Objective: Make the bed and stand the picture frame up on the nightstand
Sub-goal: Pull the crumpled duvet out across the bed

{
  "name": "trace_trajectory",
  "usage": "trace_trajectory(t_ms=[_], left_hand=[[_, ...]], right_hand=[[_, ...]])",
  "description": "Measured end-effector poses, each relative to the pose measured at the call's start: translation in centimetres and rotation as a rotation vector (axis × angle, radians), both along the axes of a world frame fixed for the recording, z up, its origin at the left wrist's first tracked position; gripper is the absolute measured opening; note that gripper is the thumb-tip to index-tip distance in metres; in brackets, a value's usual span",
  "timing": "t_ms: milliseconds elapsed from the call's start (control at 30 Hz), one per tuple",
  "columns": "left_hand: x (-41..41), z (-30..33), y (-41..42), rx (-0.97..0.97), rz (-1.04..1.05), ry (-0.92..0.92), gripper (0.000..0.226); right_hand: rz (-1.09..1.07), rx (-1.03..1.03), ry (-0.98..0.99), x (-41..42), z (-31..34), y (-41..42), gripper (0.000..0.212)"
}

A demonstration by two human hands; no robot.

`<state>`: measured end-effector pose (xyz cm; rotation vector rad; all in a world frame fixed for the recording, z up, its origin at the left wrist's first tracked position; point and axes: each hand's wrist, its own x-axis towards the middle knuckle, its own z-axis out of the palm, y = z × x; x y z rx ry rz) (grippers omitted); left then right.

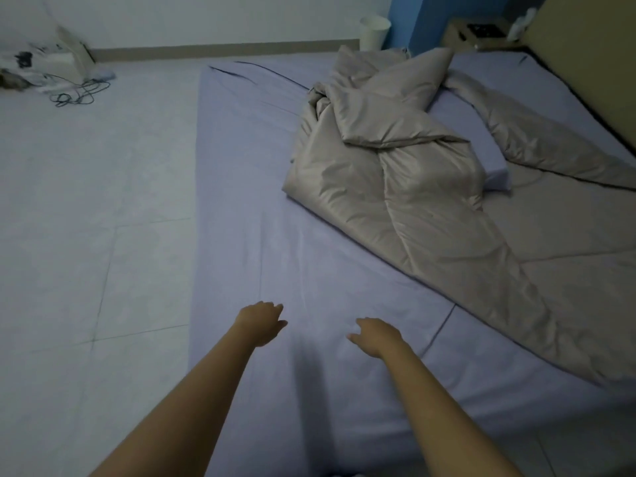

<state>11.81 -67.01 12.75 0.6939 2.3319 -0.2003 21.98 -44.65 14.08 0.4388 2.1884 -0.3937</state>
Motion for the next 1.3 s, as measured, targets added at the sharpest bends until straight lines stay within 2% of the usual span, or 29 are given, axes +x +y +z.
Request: trace_trajectory(t_ms=[233, 467, 667, 1000, 1133, 1300], left_hand=[[-3.4, -0.3, -4.3, 0.049, -0.055, 0.024, 0.053], [-6.6, -0.2, -13.2, 0.068, -0.218, 0.056, 0.051], [-7.8, 1.3, -21.3, 0.044, -0.301, 0.038, 0.047], [-11.5, 0.3, -24.9, 0.033, -0.327, 0.006, 0.052], [-16.7, 0.5, -25.5, -0.002, -0.408, 0.018, 0.052], [-27.5, 1.7, -24.2, 0.000, -0.542, 0.085, 0.052]], right_hand=[[-0.111, 0.022, 0.031, -4.1, 0.1, -4.8, 0.066], [-0.201, 0.057, 0.024, -4.5, 0.5, -16.2, 0.066], [-0.244, 0.061, -0.055, -3.2, 1.7, -25.0, 0.069], [-0.290, 0.064, -0.054, -7.1, 1.4, -27.0, 0.069], [-0.337, 0.081, -0.092, -10.8, 1.3, -28.1, 0.067], [-0.466, 0.112, -0.033, -18.5, 1.8, -29.0, 0.065]])
